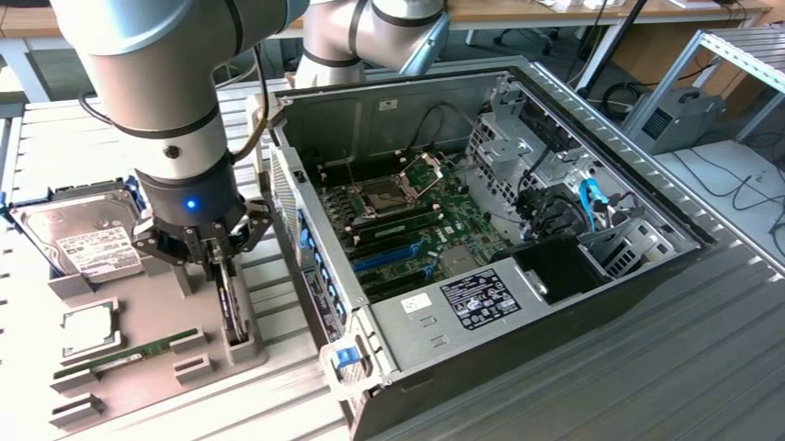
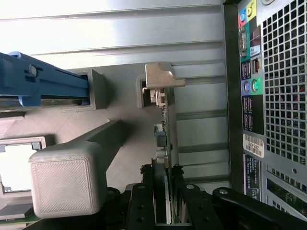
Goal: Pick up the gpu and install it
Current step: 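Pick up the gpu and move the gpu toward the slot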
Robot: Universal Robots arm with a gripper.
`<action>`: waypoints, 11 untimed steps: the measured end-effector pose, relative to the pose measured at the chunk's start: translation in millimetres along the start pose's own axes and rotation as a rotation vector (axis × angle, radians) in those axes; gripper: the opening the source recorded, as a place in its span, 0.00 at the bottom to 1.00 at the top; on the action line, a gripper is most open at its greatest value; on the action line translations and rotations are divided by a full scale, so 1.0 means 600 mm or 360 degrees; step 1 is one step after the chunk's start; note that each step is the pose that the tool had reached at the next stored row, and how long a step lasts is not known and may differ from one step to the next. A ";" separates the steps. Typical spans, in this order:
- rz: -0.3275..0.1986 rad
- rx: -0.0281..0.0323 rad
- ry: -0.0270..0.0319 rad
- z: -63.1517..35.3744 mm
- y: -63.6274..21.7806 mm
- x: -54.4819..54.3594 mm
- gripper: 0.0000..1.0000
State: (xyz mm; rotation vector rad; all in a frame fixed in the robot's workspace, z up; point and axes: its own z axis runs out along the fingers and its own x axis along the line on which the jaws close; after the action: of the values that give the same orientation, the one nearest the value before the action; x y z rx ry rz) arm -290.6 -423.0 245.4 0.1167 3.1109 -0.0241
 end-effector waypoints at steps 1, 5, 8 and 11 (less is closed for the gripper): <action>0.0000 0.00000 0.00001 -0.003 0.000 0.000 0.27; 0.0000 0.00000 0.00001 -0.016 0.000 0.000 0.27; 0.0000 0.00000 0.00001 -0.020 0.000 -0.001 0.27; 0.0000 0.00000 0.00001 -0.021 0.000 -0.001 0.27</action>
State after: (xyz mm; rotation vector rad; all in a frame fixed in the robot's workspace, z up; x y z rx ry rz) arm -290.6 -422.8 258.0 0.1167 3.1110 -0.0241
